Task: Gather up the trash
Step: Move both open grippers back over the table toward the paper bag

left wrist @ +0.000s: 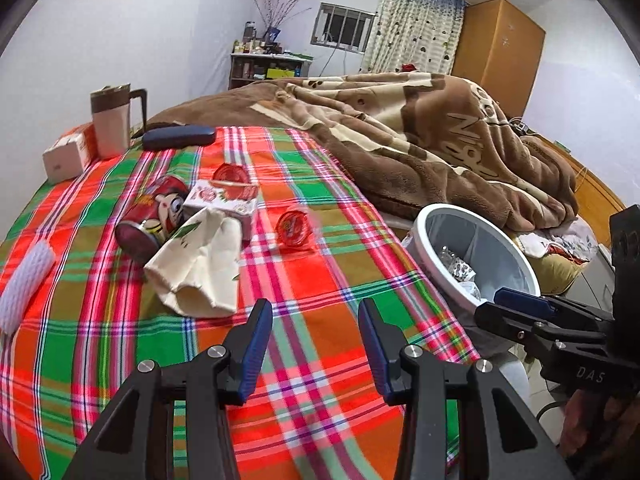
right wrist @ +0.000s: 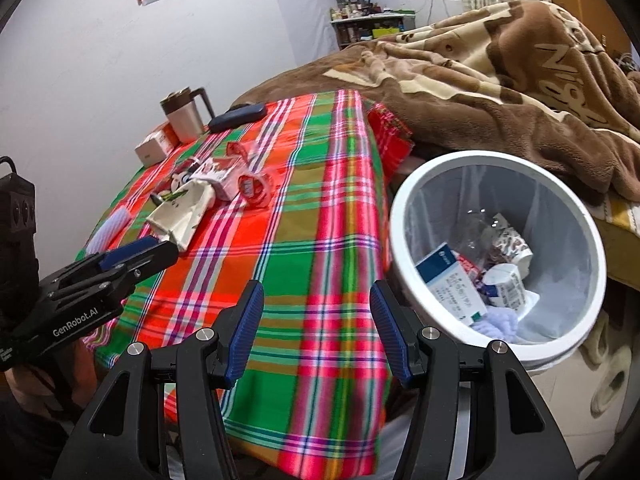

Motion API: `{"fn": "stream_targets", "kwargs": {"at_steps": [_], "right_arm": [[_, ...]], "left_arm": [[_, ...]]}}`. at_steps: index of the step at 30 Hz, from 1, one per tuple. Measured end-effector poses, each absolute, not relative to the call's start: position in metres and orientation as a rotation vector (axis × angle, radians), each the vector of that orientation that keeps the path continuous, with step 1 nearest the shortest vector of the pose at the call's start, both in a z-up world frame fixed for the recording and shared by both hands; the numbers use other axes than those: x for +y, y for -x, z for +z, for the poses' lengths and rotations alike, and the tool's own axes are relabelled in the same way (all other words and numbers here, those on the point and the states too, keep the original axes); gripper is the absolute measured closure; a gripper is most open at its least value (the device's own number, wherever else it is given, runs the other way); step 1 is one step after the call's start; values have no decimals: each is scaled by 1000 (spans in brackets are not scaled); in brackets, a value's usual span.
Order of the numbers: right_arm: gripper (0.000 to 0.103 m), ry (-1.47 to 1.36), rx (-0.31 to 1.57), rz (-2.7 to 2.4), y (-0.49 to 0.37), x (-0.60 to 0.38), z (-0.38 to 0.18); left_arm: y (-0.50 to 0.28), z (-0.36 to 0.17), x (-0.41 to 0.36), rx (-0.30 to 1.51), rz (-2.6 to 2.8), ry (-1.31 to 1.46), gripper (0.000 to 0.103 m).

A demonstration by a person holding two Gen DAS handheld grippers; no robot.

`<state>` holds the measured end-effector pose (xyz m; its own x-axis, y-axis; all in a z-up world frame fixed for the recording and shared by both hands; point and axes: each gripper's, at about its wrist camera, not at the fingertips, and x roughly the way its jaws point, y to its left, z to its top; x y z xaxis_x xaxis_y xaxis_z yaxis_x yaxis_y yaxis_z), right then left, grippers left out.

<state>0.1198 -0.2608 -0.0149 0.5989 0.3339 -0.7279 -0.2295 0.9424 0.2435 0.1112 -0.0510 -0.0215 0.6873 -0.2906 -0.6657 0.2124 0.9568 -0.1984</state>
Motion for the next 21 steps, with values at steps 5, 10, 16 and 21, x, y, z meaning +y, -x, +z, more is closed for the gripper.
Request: {"fn": "stream_targets", "kwargs": {"at_steps": [5,10,16,21], "right_arm": [[46,-108,886,358,-123,-245,-19],[46,-106,888,379,-127,-238,-19],[46,-109,881,394,-133,-235,-17],[46,-109,875,400,-137,-233,-16]], "left_arm": [[-111,-25,-35,767,-249,127,59],[-111,-25,-17,756,-211,139,59],[-120,-24,-2,751,-173,145,59],[-131,-26,10,751,-135,148,59]]}}
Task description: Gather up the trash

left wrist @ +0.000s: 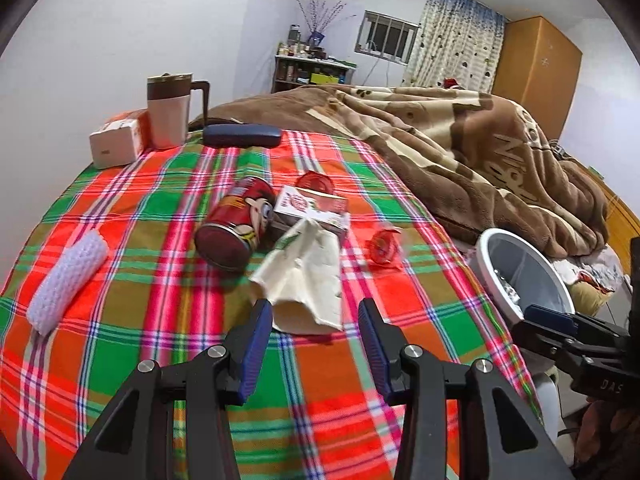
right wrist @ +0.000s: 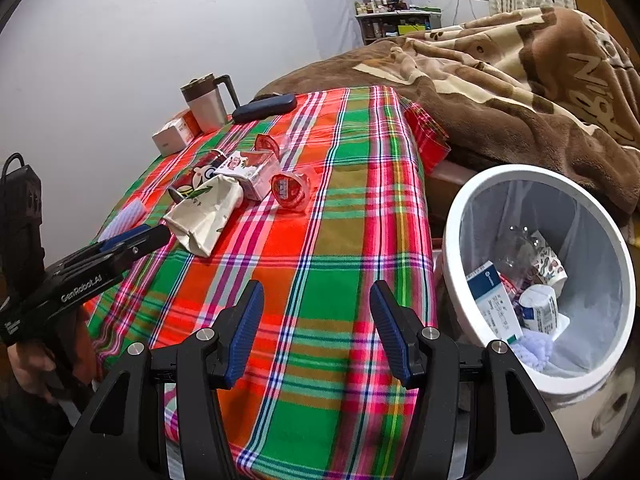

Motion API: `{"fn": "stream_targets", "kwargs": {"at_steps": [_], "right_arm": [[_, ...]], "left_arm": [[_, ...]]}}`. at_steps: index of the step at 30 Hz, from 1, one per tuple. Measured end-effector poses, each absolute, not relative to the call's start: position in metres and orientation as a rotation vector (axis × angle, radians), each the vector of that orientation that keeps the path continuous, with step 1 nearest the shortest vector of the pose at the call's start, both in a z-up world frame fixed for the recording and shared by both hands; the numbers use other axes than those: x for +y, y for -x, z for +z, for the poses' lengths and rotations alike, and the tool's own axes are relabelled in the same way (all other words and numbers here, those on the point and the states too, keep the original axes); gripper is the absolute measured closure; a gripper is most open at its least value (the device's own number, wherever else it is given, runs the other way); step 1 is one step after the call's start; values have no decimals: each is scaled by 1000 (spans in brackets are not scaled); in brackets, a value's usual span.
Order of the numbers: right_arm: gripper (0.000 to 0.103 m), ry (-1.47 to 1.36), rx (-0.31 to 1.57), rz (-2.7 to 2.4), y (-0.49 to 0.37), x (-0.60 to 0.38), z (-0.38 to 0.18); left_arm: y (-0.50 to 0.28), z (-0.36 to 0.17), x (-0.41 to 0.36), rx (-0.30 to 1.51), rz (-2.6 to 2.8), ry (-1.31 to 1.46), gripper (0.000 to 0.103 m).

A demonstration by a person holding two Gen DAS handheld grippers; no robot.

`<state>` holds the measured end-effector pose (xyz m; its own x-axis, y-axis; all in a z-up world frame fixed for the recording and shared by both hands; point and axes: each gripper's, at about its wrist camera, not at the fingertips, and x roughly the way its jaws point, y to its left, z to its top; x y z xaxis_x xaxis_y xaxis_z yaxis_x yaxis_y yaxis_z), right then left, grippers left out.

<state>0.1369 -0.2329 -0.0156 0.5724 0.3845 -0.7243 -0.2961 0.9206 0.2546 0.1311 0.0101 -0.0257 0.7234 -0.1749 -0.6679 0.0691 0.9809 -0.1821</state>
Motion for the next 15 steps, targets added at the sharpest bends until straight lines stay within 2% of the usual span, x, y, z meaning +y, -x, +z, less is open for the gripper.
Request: {"fn": "stream_targets", "kwargs": {"at_steps": [15], "right_arm": [[46,-88,882,414,-162,-219,-16]], "left_arm": [[-172,-51,26,809,-107,175,59]]}}
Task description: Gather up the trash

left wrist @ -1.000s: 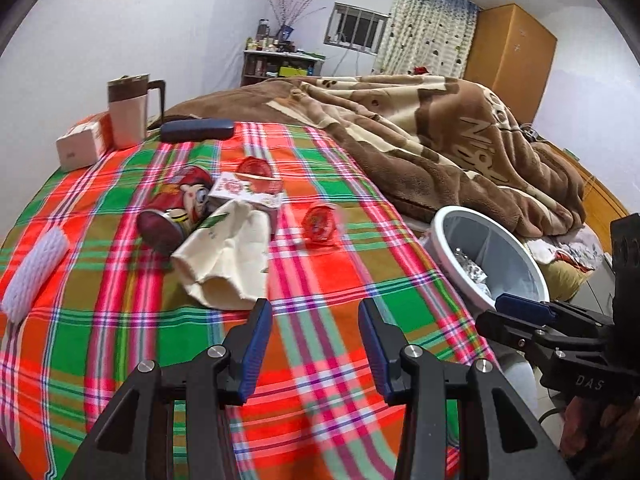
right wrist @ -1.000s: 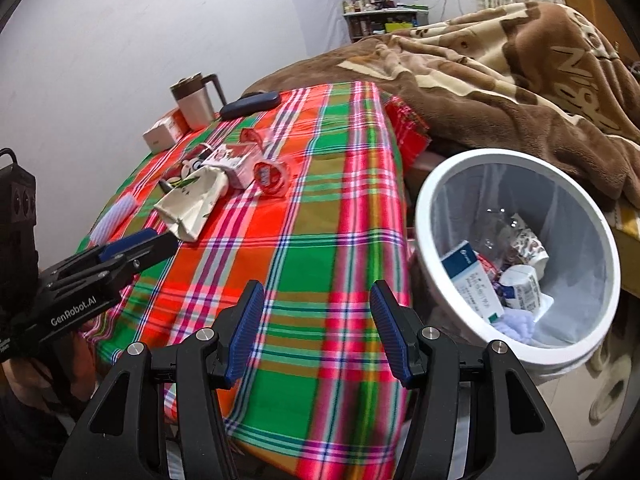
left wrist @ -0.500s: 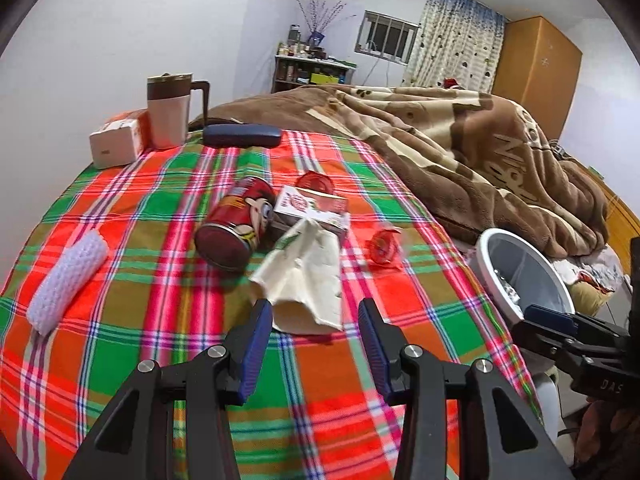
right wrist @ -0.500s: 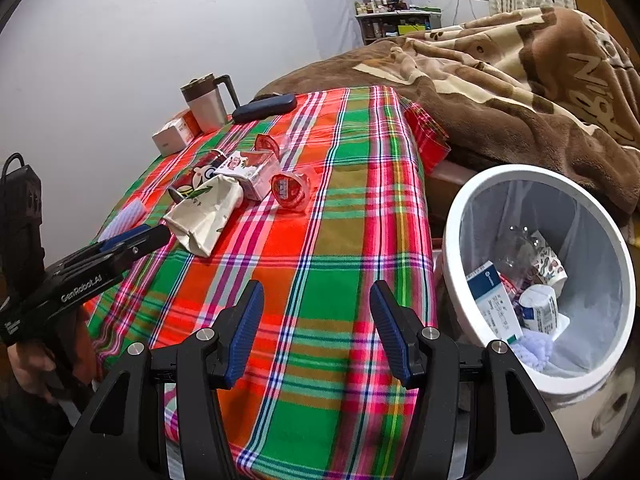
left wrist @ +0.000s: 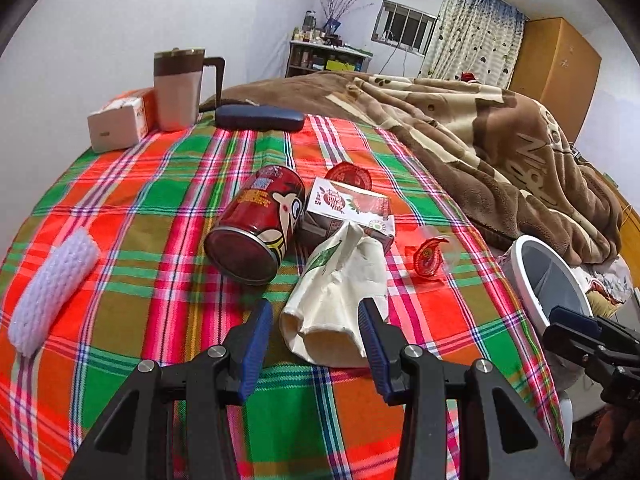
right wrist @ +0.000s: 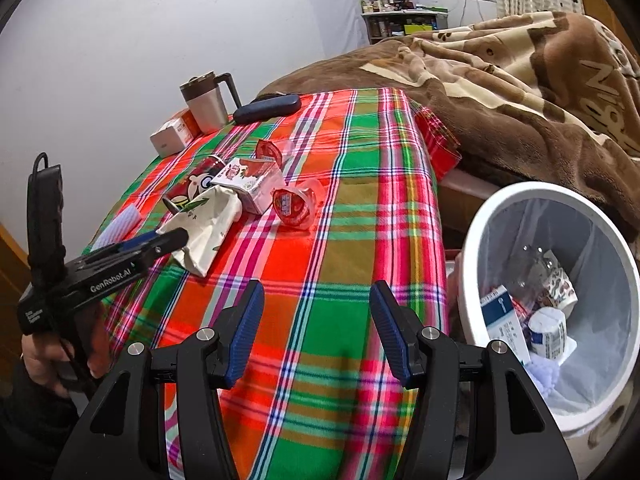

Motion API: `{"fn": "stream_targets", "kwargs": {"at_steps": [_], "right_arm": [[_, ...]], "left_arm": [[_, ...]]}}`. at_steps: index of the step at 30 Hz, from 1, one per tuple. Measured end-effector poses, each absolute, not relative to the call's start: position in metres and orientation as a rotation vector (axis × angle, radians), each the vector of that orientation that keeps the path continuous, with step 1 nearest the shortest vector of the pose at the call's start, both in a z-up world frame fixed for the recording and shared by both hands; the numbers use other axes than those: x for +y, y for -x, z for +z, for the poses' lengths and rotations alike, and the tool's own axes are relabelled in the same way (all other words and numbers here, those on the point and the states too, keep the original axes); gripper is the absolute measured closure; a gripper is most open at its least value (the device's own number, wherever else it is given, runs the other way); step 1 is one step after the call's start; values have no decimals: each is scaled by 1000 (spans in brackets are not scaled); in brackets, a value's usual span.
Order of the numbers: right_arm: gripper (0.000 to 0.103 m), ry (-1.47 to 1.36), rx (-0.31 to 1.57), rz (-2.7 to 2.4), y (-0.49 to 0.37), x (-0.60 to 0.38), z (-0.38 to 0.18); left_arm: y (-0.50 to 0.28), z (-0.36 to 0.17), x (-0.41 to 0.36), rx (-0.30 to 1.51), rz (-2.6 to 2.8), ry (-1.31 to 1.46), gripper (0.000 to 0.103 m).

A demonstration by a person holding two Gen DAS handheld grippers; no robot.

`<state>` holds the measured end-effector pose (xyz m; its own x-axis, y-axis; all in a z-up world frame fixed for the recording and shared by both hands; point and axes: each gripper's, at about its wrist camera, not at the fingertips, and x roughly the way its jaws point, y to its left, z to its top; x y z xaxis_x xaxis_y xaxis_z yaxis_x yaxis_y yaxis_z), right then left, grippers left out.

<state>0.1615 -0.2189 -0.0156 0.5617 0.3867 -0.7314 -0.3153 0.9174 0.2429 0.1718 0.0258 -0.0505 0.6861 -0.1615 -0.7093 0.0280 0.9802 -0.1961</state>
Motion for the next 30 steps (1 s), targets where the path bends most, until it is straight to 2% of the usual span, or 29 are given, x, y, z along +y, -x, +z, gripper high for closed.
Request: {"fn": "stream_targets", "kwargs": {"at_steps": [1,2,3,4,6,7,11,19,23,30], "right_arm": [[47,-84,883,415,-164,-217,-16],[48,-81,883,417,-166,-216,-16],[49,-77,883,419,-168,-215,-16],[50,-72,885,422,-170,-213,-16],[51,-60,883,424,-178,-208,-16],[55,-58,881,423,-180,-206,-15],[60,-55,882,428,-197,-198,-17],[73,-9,908,429,-229,-178,-30],[94,10,918,427,-236,-172,-35],[97,10,902,429,-229,-174,-32]], "left_arm": [[-173,-52,26,813,-107,177,59],[-175,-55,25,819,-109,180,63],[-176,-57,25,824,-112,181,71],[-177,-58,25,828,-114,181,74],[-176,-60,23,826,-121,178,76],[-176,-60,23,822,-123,178,77],[-176,-64,25,824,-133,193,89],[-178,-68,27,841,-163,221,90],[-181,-71,29,858,-171,238,90],[-180,-70,27,850,-166,221,92]]}}
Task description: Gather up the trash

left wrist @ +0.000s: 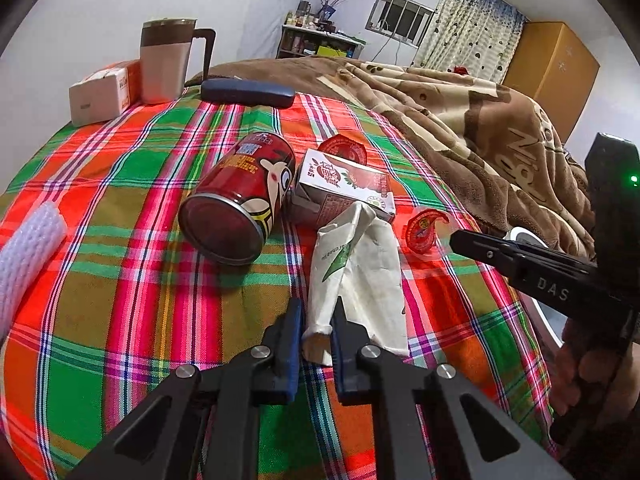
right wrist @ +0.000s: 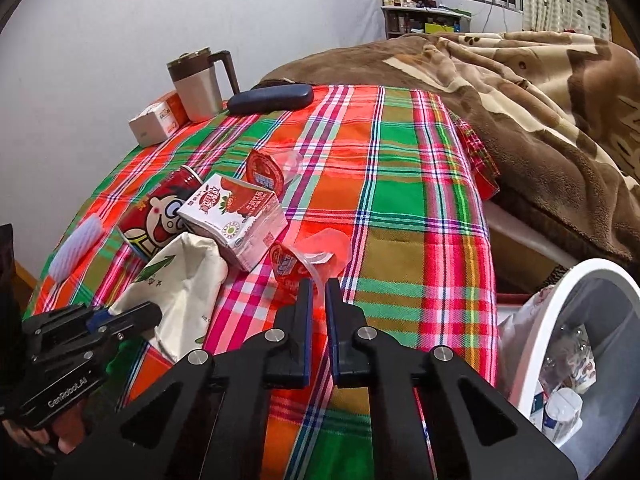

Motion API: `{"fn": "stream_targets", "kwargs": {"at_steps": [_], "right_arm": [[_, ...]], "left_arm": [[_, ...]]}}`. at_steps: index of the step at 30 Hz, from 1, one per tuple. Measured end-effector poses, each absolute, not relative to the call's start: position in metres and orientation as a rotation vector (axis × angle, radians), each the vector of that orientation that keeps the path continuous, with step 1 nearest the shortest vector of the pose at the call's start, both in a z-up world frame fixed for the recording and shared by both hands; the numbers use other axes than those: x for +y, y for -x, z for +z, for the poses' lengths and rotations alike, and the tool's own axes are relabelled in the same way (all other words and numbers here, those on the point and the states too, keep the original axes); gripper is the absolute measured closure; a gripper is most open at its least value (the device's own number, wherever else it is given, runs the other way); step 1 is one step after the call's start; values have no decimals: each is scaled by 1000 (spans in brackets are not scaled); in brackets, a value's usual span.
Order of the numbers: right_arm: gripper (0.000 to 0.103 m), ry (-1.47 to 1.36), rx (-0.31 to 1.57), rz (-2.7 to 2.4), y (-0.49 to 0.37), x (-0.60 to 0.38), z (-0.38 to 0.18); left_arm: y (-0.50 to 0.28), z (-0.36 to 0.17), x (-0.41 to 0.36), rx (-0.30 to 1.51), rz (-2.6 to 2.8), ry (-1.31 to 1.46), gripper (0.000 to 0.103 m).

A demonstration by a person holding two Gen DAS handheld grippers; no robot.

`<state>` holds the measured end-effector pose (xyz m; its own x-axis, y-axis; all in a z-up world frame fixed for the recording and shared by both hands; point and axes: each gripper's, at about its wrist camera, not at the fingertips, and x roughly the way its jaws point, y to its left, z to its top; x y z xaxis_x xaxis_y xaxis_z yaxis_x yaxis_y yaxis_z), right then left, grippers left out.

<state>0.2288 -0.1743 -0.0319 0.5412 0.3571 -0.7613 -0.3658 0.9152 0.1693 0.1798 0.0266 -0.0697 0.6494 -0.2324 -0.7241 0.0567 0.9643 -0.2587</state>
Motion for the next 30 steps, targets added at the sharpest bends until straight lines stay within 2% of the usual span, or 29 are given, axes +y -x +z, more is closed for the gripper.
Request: {"fn": "stream_targets", "kwargs": {"at_steps": [11,12,13,14,16,21,22,25,30], "right_arm": [[96,-1,908,453,-217,-179,-28],[94,9,903,451,-218,-176,-29],[86,12,901,453,-219,-176,-30],[73,15,902,456,-222,-174,-31],[62,19,909,443,-227,-173,-34],[62,2,930,426,-240,-173,-40],[63,7,929,431,-242,-172,-40],[93,32,917,444,-243,-167,-40],[97,28,910,450,-240,-168,-40]], "left_arm": [[-167,-62,19,841,-153,206,94],[-166,-62,20,842,-150,207,94],[-165,-63,21,843,-147,209,94],[-165,-63,21,843,-144,210,94],[-167,-63,23,845,-143,212,94],[-169,-67,27,848,-144,220,94],[-170,-68,27,849,-145,221,94],[-173,-69,27,853,-148,224,94],[-172,-69,25,852,-146,218,94]]}}
